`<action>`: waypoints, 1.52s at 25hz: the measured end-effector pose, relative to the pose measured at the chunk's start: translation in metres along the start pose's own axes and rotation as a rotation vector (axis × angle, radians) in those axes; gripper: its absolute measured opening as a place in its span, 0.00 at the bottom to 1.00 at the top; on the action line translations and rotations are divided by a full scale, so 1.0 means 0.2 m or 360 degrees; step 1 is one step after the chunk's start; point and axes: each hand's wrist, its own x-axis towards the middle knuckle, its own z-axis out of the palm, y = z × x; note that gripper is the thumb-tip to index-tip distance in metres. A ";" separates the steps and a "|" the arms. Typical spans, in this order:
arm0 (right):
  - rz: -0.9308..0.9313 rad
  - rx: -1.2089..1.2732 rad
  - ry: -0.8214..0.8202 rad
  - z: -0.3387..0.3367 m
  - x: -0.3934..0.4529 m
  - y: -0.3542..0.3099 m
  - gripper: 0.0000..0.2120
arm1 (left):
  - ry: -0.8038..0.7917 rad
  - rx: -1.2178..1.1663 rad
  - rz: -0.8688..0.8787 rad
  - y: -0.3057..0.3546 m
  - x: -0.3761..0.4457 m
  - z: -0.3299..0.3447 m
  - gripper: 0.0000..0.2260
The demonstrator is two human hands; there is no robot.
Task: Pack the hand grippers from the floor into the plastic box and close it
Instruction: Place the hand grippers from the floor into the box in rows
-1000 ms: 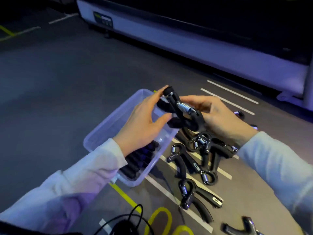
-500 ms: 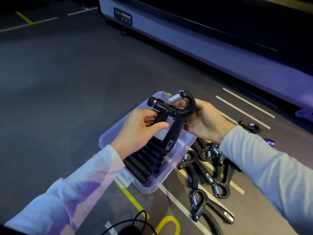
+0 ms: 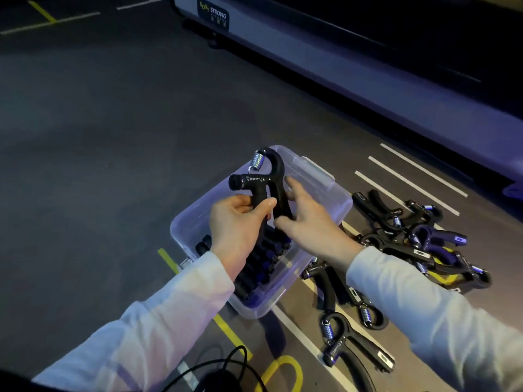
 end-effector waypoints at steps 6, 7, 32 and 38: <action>0.0037 -0.0372 -0.0017 0.02 0.09 0.09 0.21 | -0.0195 0.0113 -0.0064 -0.03 0.00 -0.01 0.09; 0.0066 -0.0422 -0.0070 0.00 0.14 0.12 0.20 | -0.0337 0.0493 0.0077 -0.06 0.00 -0.05 0.19; 0.0705 -0.1006 -0.0717 0.23 0.71 0.55 0.19 | -0.1043 0.2058 0.1426 -0.44 -0.04 -0.36 0.33; 0.0558 -0.0838 -0.0860 0.28 0.67 0.51 0.21 | -0.1033 0.2140 0.1449 -0.44 -0.05 -0.36 0.34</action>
